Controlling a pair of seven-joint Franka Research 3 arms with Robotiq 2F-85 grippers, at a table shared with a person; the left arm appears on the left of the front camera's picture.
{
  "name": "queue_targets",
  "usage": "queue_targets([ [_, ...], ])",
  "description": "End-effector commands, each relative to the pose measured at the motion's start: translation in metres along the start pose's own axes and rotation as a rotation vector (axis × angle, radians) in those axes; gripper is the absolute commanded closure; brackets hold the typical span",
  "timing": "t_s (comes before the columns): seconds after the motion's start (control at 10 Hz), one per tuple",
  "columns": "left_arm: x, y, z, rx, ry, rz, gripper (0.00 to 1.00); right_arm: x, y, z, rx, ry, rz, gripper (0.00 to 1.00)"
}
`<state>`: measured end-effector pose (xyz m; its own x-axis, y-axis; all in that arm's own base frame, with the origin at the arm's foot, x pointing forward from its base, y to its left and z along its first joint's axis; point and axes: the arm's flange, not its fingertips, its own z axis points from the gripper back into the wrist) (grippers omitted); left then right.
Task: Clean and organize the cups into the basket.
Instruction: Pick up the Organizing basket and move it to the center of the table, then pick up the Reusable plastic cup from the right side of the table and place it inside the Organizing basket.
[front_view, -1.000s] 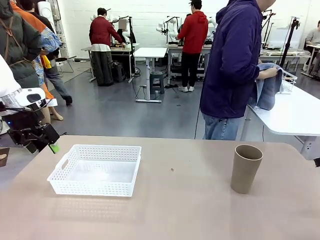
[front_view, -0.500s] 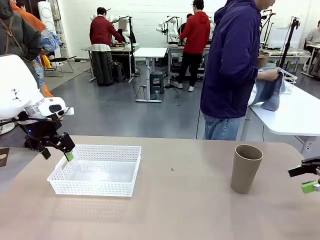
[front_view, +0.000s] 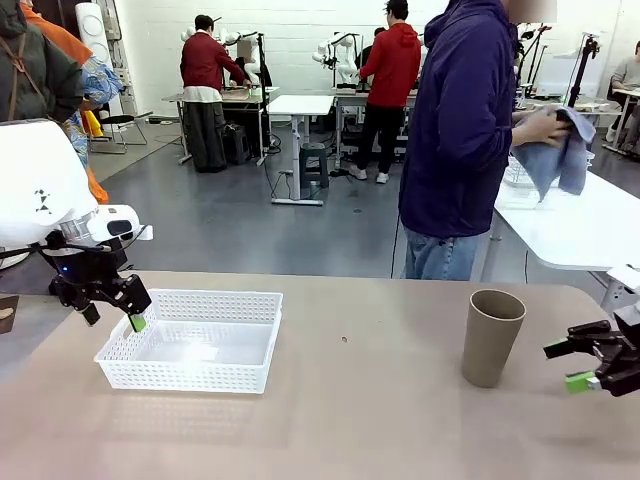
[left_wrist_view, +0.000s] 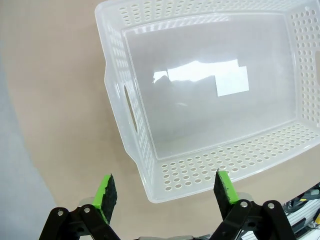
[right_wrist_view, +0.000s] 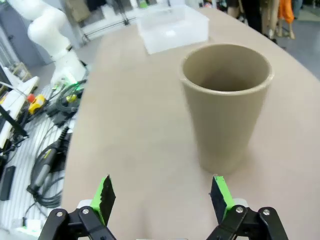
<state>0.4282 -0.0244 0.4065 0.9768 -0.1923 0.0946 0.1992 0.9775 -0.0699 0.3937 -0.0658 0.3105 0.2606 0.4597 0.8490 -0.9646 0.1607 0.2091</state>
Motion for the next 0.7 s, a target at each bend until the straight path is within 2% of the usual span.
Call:
queue_targets([
  [0.0, 0.000, -0.001, 0.004, -0.021, -0.015, -0.005, 0.00, 0.000, -0.020, -0.017, -0.149, 0.008, 0.031, 0.00],
  [0.1, 0.000, -0.001, 0.004, -0.021, -0.015, -0.005, 0.00, 0.000, -0.031, -0.024, -0.208, -0.001, 0.026, 0.00],
  [0.3, 0.000, -0.001, 0.004, -0.021, -0.015, -0.005, 0.00, 0.003, -0.045, -0.030, -0.203, -0.008, 0.045, 0.00],
  [0.4, 0.000, -0.001, 0.004, -0.021, -0.015, -0.005, 0.00, 0.005, -0.046, -0.029, -0.173, -0.016, 0.035, 0.00],
  [0.6, 0.000, -0.001, 0.004, -0.021, -0.015, -0.005, 0.00, 0.004, -0.033, -0.019, -0.195, -0.001, 0.010, 0.00],
])
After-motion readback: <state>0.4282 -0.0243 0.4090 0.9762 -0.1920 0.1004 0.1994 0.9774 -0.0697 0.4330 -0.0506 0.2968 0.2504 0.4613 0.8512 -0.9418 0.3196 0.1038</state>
